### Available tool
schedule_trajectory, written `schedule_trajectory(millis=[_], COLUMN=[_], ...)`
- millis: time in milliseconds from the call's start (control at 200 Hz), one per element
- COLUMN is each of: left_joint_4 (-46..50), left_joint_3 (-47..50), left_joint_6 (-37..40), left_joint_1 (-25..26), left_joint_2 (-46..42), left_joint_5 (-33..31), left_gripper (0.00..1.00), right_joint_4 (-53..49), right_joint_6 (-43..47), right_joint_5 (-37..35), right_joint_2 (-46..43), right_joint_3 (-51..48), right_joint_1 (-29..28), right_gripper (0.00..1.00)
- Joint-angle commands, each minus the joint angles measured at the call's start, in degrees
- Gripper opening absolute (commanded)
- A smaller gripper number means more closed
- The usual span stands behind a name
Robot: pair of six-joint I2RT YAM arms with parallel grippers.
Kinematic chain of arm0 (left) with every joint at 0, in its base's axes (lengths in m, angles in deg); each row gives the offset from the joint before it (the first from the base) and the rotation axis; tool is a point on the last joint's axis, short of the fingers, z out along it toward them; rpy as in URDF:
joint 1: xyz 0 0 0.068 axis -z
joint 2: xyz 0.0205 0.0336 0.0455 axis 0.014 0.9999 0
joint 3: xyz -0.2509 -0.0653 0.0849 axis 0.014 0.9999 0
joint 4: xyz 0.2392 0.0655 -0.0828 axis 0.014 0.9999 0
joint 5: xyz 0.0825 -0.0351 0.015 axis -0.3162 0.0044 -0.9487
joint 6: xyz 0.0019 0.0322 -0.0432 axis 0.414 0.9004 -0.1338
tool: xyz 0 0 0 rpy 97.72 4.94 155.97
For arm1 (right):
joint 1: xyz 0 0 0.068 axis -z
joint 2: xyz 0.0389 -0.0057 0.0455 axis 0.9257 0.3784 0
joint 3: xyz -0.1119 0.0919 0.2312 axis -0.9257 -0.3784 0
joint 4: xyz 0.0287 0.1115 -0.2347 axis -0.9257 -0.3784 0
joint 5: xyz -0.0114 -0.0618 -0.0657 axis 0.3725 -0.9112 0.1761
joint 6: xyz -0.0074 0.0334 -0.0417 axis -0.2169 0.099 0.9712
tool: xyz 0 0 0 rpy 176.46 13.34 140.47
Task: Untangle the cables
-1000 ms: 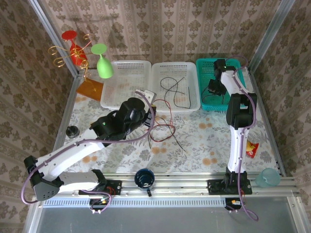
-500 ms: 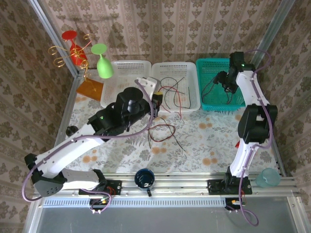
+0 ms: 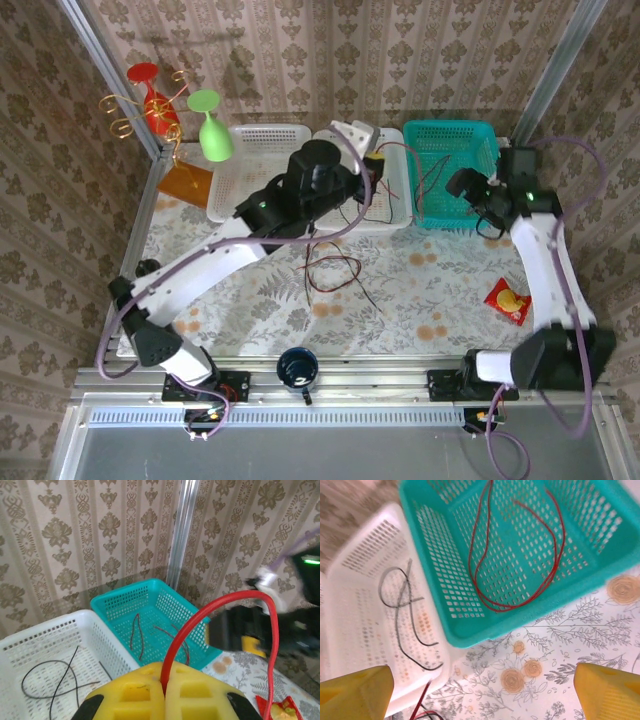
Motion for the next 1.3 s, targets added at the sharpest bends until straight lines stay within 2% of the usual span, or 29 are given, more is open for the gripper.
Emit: schedule_trajectory(millis=[0, 180, 505, 710, 845, 1045, 1175, 1220, 1290], left_joint_4=[-2.7, -5.3, -3.1, -8.0, -3.4, -3.5, -2.4, -2.3, -2.6], left_joint_3=[-5.3, -16.6, -43.1, -45.0, -50.1, -48.1, -48.1, -48.0, -47.9], left_joint_6=[-1.8, -3.0, -6.9, -8.6, -10.2, -11.6, -10.5, -10.1, -9.7], left_joint_1=[-2.3, -4.0, -5.1, -4.7, -4.5, -4.1, -4.1, -4.0, -4.0], left_joint_2=[4.8, 16.2, 40.5, 52.0, 59.2, 60.4, 59.8, 59.2, 58.3], left_joint_5=[2.8, 6.4, 6.4, 0.6, 2.3, 4.5, 5.7, 5.9, 5.9], left_gripper=[0.00, 0.00, 0.00, 0.00, 0.00, 0.00, 0.47, 0.53, 0.57], right_joint_4=[-0.4, -0.7, -1.9, -3.2, -4.2, -4.5, -3.8, -3.6, -3.4], right_joint_6=[-4.3, -12.0, -13.0, -11.0, -9.7, -8.9, -9.7, -9.9, -10.0], right_joint_5=[-4.4, -5.0, -4.2, -3.9, -2.8, -2.9, -2.2, -1.9, -1.5], right_joint_2=[-8.7, -20.5, -24.4, -25.1, -24.8, -24.9, -24.9, -24.8, -24.5], right_joint_3=[-6.3, -15.8, -15.2, -13.3, -12.0, -12.2, -13.3, -13.4, -13.4], right_joint_1=[0.5, 0.6, 0.6, 0.7, 0.8, 0.8, 0.9, 0.9, 0.9], right_gripper=[0.95, 0.95, 0.95, 0.96, 0.96, 0.96, 0.96, 0.96, 0.96])
